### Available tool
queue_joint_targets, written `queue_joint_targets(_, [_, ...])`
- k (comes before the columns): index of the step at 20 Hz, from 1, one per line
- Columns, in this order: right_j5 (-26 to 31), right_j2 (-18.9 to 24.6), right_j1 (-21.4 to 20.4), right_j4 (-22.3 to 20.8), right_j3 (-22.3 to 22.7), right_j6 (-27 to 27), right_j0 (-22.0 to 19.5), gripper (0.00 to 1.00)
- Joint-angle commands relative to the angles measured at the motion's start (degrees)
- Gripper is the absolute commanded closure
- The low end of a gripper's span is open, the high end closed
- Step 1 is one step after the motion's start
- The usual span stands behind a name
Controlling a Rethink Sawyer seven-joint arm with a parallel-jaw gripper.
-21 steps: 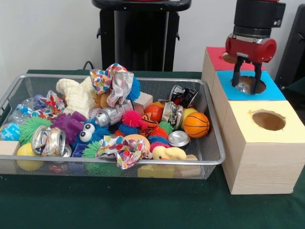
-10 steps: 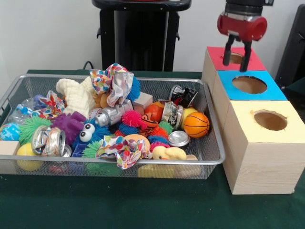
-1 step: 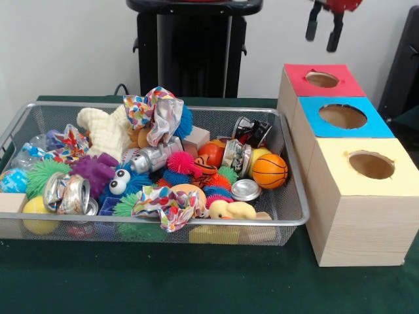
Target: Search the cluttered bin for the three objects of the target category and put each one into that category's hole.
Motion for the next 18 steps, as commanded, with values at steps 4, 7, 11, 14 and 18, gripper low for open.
queue_joint_targets(4, [16.42,-12.13,5.56,-7.85,-24.79,12.40,-0.46,0.00])
queue_joint_targets(7, [18.12,-9.83,7.43,-9.06,-30.57,6.56,-5.42,0.00])
queue_joint_targets(11, [20.13,-4.64,8.31,-9.05,-35.42,-0.47,-11.89,0.00])
queue_joint_targets(14, [24.19,-3.92,10.43,-10.11,-40.40,-1.15,-14.49,0.00])
queue_joint_targets(18, [30.83,-3.13,12.23,-11.34,-44.50,-2.21,-17.04,0.00])
